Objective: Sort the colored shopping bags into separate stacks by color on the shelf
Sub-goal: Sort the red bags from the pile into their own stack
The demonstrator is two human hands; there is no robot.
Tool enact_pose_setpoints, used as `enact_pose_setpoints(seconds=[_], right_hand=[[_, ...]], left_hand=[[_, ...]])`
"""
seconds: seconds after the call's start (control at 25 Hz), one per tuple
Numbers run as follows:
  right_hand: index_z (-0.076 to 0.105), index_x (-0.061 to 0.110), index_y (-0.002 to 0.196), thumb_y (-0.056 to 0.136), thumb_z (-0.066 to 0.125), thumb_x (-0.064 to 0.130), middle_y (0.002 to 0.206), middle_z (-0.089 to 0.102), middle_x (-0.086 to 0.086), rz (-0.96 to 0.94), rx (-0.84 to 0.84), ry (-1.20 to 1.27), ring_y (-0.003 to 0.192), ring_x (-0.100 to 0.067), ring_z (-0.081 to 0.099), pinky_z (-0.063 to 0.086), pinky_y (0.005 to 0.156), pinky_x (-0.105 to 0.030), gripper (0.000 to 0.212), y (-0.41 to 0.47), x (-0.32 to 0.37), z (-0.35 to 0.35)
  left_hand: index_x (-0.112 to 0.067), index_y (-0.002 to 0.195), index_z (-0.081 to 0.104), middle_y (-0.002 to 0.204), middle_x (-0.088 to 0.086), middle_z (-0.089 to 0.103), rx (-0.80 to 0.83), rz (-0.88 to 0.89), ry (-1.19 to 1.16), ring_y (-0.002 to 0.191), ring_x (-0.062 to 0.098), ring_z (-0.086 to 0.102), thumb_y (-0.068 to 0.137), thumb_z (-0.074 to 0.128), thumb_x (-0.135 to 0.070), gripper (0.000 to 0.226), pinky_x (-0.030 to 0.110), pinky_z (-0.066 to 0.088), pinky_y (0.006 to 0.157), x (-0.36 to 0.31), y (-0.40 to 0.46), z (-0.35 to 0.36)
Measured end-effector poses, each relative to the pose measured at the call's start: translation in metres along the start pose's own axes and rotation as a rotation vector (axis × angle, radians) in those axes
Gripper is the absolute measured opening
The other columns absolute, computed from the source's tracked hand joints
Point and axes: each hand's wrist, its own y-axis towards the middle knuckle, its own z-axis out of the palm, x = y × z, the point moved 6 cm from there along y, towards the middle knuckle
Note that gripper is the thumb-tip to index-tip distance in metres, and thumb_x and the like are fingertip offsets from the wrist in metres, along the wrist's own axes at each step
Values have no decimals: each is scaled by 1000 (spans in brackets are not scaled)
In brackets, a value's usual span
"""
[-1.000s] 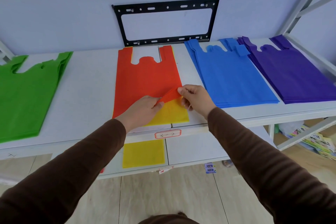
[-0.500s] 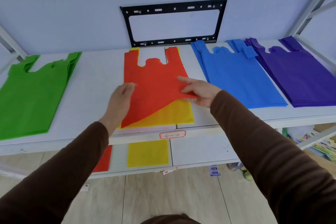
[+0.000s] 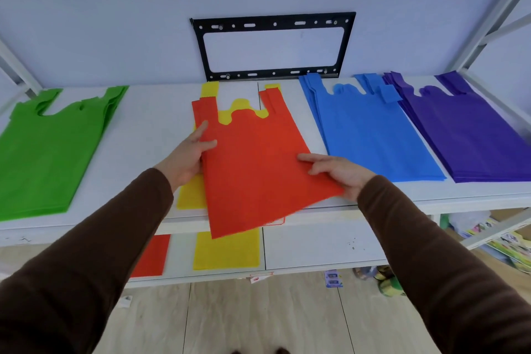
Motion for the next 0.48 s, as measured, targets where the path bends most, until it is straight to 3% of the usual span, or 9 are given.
enact_pose_setpoints(seconds=[0.12, 0.24, 0.48], right_hand=[[60, 22, 130, 91, 61, 7, 122, 67, -13, -62, -11, -23, 97, -28, 69, 59, 82, -41, 42, 2, 1, 4], [51, 28, 138, 92, 61, 7, 126, 62, -7, -152, -41, -172, 101, -28, 68, 59, 83, -41, 52, 7, 3, 9], [45, 34, 142, 93, 60, 9, 127, 60, -5, -167, -3, -263, 102, -25, 67, 59, 81, -39, 56, 10, 3, 6]], left_hand=[[-38, 147, 38, 132, -1, 62, -23, 13, 164, 106, 16, 66, 92, 59, -2, 68, 31, 55, 83, -6, 9, 5], [-39, 149, 34, 134, 4, 59, -26, 25, 278, 108, 22, 65, 91, 55, 6, 76, 32, 56, 79, -10, 11, 13], [-45, 147, 33, 146, 2, 46, 6, 21, 316, 116, 24, 60, 89, 43, 14, 83, 31, 57, 75, -3, 11, 17]])
